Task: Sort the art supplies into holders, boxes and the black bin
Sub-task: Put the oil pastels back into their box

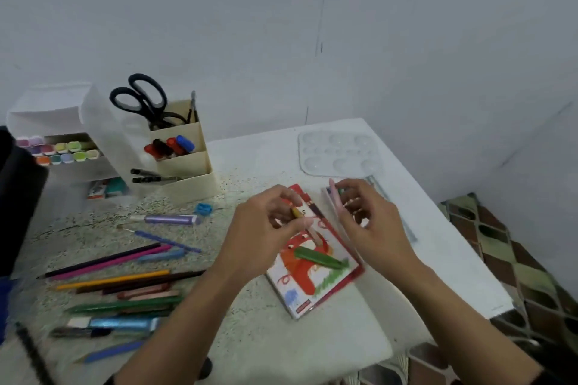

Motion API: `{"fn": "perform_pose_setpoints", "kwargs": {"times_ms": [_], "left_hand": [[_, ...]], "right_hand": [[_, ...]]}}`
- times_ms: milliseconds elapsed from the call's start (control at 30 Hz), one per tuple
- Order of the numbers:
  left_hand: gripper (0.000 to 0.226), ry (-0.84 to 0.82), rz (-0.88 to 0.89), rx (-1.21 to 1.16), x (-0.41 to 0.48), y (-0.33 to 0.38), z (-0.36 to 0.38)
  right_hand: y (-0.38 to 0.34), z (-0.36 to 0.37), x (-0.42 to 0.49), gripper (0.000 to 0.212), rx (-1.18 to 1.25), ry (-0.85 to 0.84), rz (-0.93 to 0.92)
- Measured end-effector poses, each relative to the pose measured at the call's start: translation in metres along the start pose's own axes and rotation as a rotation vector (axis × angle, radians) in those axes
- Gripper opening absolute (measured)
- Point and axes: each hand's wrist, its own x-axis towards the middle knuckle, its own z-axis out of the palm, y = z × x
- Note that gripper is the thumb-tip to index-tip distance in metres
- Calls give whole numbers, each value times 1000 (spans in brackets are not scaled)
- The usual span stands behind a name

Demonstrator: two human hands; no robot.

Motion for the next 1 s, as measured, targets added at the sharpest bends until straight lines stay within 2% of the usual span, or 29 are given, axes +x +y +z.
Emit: {"fn": "perform_pose_setpoints", "kwargs": {"times_ms": [167,367,467,567,700,800,900,1000], "left_hand": [[6,-60,-16,170,21,5,61],[16,-86,-55,445,42,7,110],[23,-70,-86,538,48,4,121],[25,-25,-38,706,50,3,126],[20,-23,-35,703,47,2,120],[33,-56,-23,690,40,0,118],[47,-13,-23,701,33,-2,120],[49,-26,-47,755,32,-3,120]], "right_hand": [[57,-55,8,31,-23,-78,-7],[94,-60,11,23,-72,-281,-166],[103,-58,13,20,-127,-303,-220],[108,-58,16,15,-146,-319,-242],[110,-60,20,18,-133,-356,-213],[108,-65,21,12,-151,-414,-257],[109,-65,21,10,-164,-443,-280],[113,-63,21,9,-161,-445,-285]]}}
